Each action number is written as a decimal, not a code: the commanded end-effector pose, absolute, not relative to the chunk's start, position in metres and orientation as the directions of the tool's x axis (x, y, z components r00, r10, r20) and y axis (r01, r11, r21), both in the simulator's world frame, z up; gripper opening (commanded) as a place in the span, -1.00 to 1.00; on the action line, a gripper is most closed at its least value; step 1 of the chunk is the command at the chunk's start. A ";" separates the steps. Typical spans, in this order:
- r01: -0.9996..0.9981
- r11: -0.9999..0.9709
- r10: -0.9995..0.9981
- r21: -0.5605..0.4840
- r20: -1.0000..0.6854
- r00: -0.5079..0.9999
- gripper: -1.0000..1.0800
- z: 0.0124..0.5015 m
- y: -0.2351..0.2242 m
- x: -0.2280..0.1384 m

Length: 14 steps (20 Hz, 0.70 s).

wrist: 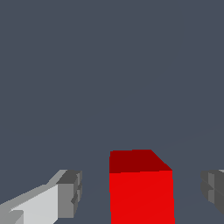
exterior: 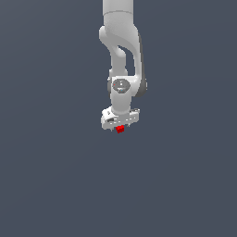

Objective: Pick up the red cube and move it to a goal position.

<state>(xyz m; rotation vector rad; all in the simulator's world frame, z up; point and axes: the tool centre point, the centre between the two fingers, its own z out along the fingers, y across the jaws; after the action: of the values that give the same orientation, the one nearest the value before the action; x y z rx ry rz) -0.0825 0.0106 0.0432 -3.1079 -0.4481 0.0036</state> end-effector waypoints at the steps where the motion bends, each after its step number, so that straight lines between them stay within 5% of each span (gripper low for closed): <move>1: 0.303 -0.953 0.303 -0.002 0.000 0.953 0.92 0.033 0.010 -0.088; 9: 0.326 -0.945 0.326 -0.001 0.000 0.945 0.92 0.020 0.009 -0.094; 10: 0.326 -0.945 0.326 -0.001 0.000 0.945 -1.00 0.020 0.009 -0.094; 14: 0.326 -0.945 0.326 -0.001 0.000 0.945 -1.00 0.020 0.009 -0.094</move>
<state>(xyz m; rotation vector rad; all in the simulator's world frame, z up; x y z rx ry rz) -0.0938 0.0083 0.0205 -3.0980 -0.5186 -0.0001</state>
